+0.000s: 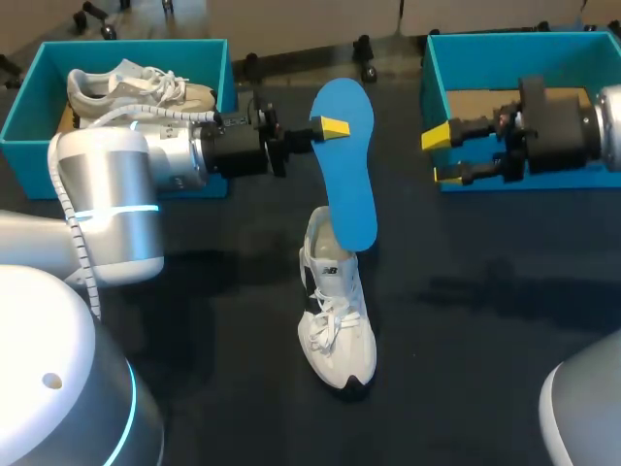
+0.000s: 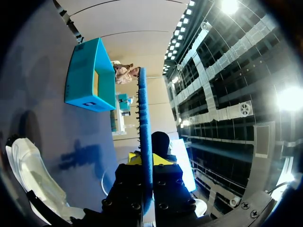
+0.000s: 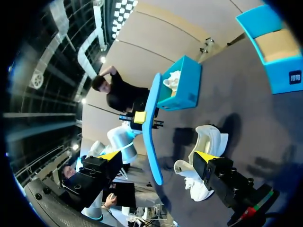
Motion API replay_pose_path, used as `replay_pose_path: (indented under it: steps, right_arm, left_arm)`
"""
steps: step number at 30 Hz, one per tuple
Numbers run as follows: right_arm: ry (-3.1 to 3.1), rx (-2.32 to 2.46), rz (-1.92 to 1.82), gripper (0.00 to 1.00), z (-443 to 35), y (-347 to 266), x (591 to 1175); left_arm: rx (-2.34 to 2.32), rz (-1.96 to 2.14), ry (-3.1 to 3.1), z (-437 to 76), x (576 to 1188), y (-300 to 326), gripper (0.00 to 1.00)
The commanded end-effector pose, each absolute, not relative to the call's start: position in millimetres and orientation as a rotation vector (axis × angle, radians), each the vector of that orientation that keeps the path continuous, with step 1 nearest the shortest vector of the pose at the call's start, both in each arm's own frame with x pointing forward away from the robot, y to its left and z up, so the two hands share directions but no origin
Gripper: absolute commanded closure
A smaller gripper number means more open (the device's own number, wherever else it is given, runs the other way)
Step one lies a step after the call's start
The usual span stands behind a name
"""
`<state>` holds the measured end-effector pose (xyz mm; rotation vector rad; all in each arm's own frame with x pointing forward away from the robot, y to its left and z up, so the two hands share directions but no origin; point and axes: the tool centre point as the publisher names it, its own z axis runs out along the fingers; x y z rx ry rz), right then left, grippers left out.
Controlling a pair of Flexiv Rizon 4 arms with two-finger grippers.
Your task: Take the shoe out of the shoebox, open the shoe tongue, remove and reinsert the insole, then place the shoe into the shoebox
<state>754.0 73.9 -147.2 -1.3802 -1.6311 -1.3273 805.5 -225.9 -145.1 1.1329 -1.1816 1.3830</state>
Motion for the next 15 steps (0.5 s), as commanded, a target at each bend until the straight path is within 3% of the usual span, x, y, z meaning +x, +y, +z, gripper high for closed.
replay_pose_path:
  steps: [1,15]
  right_arm:
    - [-1.573,-1.388,-1.349,0.00,-150.1,72.9,759.6]
    - [-1.573,-1.388,-1.349,0.00,-150.1,72.9,759.6]
  left_arm:
    - [1.133,1.384,-1.180,-145.9,805.6,-226.6,1.00]
    - [1.133,1.384,-1.180,-145.9,805.6,-226.6,1.00]
